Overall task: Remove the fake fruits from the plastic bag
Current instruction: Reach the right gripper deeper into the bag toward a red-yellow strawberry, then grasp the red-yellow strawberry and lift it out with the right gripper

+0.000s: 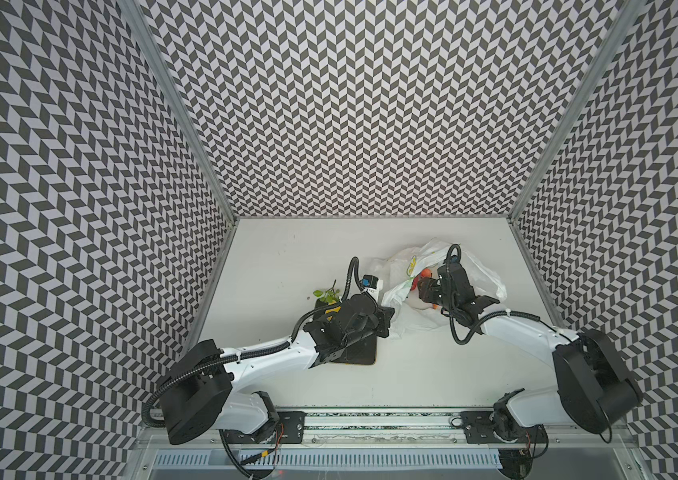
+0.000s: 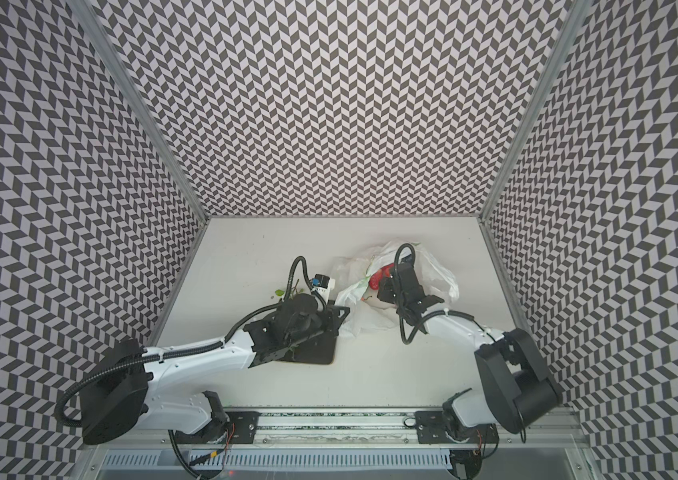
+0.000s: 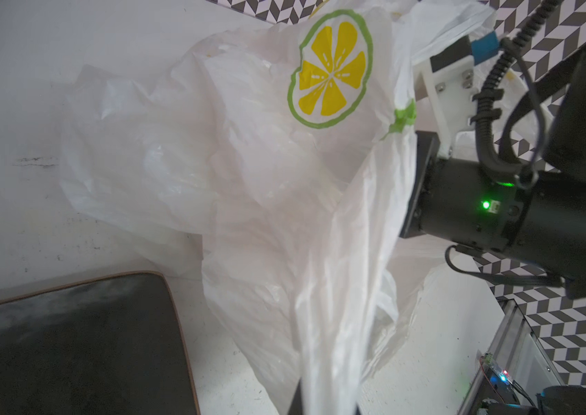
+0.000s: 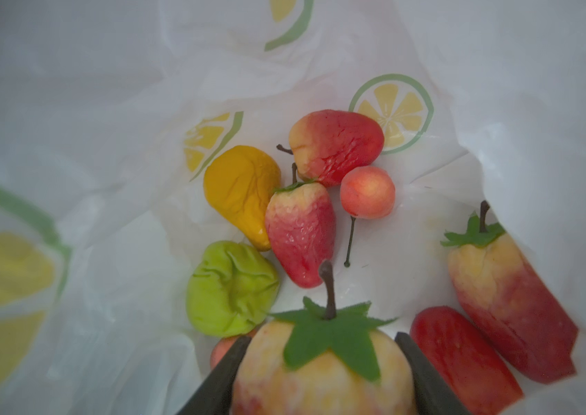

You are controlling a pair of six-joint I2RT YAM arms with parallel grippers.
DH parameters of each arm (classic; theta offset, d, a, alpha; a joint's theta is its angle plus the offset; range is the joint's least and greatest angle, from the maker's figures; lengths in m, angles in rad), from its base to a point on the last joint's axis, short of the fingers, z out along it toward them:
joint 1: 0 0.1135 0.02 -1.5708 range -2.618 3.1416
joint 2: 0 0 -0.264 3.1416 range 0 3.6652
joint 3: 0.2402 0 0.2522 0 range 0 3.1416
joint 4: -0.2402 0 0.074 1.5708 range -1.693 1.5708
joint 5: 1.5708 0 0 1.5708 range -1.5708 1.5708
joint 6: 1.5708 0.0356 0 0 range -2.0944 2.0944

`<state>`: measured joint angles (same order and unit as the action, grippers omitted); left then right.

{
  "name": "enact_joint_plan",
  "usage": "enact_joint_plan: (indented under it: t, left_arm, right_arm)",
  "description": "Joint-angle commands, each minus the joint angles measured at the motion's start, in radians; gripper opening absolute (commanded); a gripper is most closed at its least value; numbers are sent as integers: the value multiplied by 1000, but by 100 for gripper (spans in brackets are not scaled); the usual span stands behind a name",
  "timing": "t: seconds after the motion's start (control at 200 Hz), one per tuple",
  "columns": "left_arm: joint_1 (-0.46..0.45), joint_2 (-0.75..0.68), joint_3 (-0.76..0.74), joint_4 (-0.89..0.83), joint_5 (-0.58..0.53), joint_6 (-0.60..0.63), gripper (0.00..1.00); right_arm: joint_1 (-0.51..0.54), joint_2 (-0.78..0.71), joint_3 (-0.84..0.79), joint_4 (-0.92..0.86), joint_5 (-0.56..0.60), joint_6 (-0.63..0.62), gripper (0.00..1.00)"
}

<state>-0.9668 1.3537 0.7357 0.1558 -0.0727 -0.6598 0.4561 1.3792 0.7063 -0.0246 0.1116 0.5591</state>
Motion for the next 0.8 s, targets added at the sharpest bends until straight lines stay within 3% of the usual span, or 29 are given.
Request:
enact_joint_plan:
  t: [0.0,0.36,0.631,0.796]
  left_arm:
    - [12,7,52,25,-19,10,8]
    - [56,61,109,33,16,43,8]
    - [56,99,118,40,37,44,9]
    - [50,102,128,44,42,43,18]
  right_arm:
    - [11,-101,-59,31,-81,-34,51]
    - [25,-416,-157,-140,-144,-63,51]
    - [44,-617,-97,-318,-187,-72,51]
    - [52,-675,-29,-397,-218,-110,50]
